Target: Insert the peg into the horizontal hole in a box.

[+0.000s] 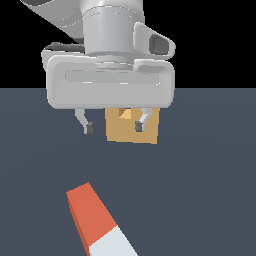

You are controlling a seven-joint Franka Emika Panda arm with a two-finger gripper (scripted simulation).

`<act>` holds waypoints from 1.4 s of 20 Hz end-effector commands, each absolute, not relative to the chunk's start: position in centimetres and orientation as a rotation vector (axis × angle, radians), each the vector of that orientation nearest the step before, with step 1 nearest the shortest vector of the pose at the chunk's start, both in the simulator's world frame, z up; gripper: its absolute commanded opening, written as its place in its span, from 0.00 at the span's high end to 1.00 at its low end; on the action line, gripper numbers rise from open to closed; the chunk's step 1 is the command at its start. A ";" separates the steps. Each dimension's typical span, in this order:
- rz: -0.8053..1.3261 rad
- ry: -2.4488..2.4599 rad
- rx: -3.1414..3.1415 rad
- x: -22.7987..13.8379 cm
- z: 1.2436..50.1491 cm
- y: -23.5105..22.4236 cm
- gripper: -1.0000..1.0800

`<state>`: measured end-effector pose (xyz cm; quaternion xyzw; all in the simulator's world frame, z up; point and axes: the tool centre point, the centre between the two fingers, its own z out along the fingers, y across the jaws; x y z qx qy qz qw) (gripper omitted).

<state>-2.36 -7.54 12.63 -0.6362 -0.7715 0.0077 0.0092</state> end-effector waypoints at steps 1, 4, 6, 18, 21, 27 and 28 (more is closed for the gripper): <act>0.022 -2.452 -1.937 -2.5 12.1 -9.0 0.04; 0.020 -2.501 -1.877 -2.6 11.5 -10.8 0.04; 0.018 -2.533 -1.836 -2.6 11.1 -12.0 0.04; 0.008 -2.712 -1.574 -1.7 8.6 -19.2 0.04; 0.005 -2.747 -1.516 -1.2 8.0 -20.7 0.04; 0.002 -2.797 -1.428 -0.3 7.2 -22.8 0.04; 0.001 -2.803 -1.418 -0.2 7.1 -23.1 0.04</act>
